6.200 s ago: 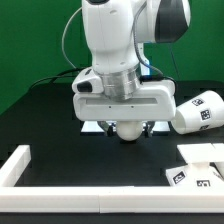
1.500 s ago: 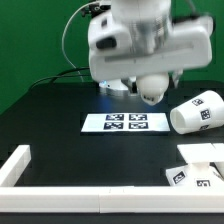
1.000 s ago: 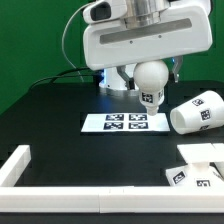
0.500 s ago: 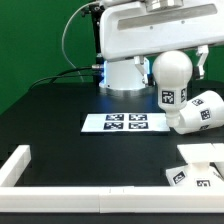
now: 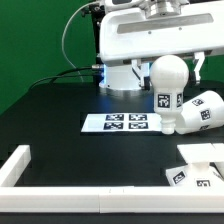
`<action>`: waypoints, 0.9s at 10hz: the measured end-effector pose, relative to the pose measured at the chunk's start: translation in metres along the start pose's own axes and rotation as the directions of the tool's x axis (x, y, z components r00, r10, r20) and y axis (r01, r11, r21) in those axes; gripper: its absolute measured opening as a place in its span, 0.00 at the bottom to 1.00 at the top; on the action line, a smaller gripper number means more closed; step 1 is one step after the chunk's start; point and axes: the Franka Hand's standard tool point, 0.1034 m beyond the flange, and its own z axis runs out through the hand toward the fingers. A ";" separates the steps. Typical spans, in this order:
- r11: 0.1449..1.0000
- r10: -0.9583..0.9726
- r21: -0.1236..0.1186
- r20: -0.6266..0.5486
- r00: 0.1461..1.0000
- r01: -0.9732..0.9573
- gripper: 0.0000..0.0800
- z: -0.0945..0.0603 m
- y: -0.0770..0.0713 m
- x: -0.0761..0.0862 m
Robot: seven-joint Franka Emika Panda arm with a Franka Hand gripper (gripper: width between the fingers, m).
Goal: Assemble lamp
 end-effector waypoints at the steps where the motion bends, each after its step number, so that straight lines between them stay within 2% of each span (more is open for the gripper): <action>1: 0.999 0.031 0.027 0.070 0.997 -0.033 0.72 0.001 -0.017 0.003; 2: 0.998 0.050 0.041 0.068 0.996 -0.053 0.72 0.004 -0.031 0.014; 4: 0.999 0.033 0.041 0.084 0.996 -0.037 0.72 0.020 -0.043 0.005; 7: 0.999 0.033 0.039 0.083 0.996 -0.037 0.72 0.020 -0.041 0.006; 8: 0.999 0.011 0.038 0.103 0.995 -0.015 0.72 0.019 -0.038 0.005; 9: 0.999 -0.018 0.033 0.133 0.991 0.014 0.72 0.017 -0.031 0.013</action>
Offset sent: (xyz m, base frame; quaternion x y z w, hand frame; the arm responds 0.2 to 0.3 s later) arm 0.0152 -0.0147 -0.0307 -0.1264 0.0094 -0.0753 0.9891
